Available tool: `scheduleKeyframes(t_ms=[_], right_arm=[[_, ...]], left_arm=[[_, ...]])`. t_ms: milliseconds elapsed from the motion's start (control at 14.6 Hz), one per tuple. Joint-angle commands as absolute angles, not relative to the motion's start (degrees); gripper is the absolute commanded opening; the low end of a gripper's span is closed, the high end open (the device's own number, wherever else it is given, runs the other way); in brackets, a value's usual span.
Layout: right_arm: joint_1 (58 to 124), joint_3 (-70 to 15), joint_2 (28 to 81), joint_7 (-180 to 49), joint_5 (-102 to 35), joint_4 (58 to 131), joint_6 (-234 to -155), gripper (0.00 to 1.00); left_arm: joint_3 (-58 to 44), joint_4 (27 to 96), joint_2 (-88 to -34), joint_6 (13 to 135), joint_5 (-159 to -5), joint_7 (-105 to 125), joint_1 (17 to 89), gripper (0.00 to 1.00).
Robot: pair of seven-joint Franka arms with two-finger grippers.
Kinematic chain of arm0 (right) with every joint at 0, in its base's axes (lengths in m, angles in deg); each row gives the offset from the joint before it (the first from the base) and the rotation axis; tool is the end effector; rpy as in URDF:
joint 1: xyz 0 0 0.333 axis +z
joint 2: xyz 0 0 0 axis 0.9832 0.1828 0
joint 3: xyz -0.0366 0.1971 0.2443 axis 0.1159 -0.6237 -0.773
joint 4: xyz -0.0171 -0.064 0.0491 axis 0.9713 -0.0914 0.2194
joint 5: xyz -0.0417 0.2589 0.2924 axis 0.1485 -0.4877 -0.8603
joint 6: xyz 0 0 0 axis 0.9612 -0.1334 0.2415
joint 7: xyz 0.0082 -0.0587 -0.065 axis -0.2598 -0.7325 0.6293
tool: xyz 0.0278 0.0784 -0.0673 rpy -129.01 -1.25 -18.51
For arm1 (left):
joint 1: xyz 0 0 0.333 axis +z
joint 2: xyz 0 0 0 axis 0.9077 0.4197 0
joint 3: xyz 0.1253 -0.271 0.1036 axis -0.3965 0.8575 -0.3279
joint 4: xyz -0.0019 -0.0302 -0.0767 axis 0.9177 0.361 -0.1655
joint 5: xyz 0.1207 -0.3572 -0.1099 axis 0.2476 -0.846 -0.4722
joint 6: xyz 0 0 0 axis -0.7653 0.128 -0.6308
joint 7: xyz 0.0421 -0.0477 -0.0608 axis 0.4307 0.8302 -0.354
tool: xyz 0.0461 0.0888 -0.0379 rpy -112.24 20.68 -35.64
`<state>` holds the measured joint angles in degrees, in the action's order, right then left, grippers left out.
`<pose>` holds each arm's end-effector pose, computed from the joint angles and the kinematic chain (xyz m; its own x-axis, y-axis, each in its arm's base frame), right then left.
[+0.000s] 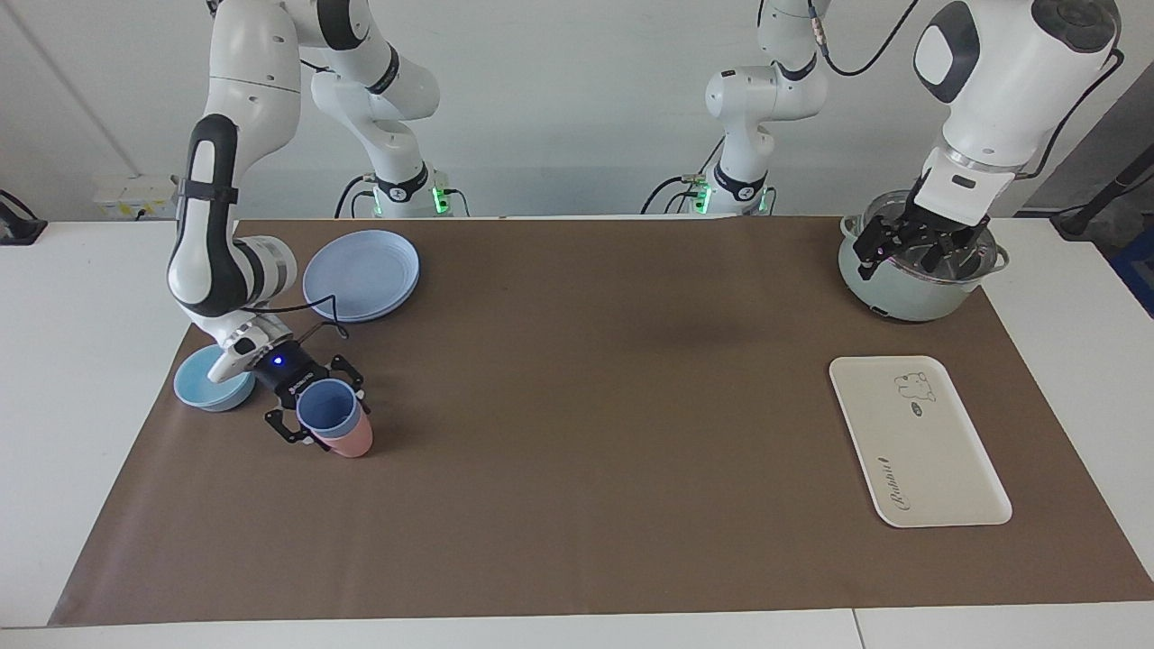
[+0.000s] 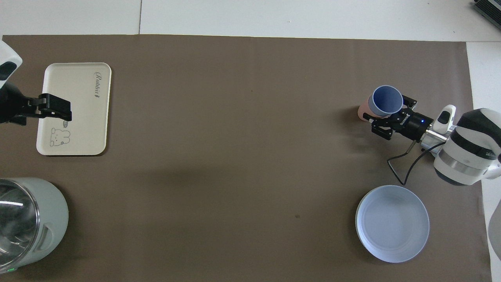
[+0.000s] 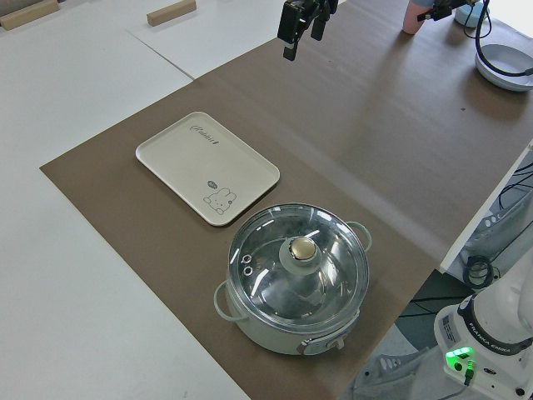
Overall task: Place cup on tray
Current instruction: 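Close the right gripper on the rim of the blue cup, then lift the blue cup out of the pink cup with the right gripper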
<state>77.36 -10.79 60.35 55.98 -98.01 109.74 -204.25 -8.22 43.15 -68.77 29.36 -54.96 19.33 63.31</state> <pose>0.5829 -0.0845 0.2558 0.3522 0.3033 0.8854 0.7330 -0.6776 -0.0594 0.5703 -0.0343 0.6004 0.9991 0.0387 0.0153 0.0391 -0.9989 -0.0244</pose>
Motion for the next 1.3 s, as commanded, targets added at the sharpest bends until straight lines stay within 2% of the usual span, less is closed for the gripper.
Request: scheduleKeyframes(t_ms=[0,275,480,892,1235], right_arm=[[77.88,-11.27,59.51,53.61,-99.73,108.76,-205.97,0.0],[84.37,-11.27,53.89,38.77,-96.23,107.79,-216.76,0.0],[88.77,-11.27,50.2,24.89,-88.16,107.61,-224.33,0.0],[90.72,-11.27,48.26,2.56,-65.41,104.8,-225.84,0.0],[93.26,-11.44,45.8,-22.39,-39.4,103.31,-225.14,0.0]], left_arm=[[-8.07,45.22,-70.42,30.21,-54.49,19.77,63.6,1.0],[-8.07,45.22,-70.42,30.21,-54.49,19.77,63.6,1.0],[-8.07,45.22,-70.42,30.21,-54.49,19.77,63.6,1.0],[-8.07,45.22,-70.42,30.21,-54.49,19.77,63.6,1.0],[-8.07,45.22,-70.42,30.21,-54.49,19.77,63.6,1.0]])
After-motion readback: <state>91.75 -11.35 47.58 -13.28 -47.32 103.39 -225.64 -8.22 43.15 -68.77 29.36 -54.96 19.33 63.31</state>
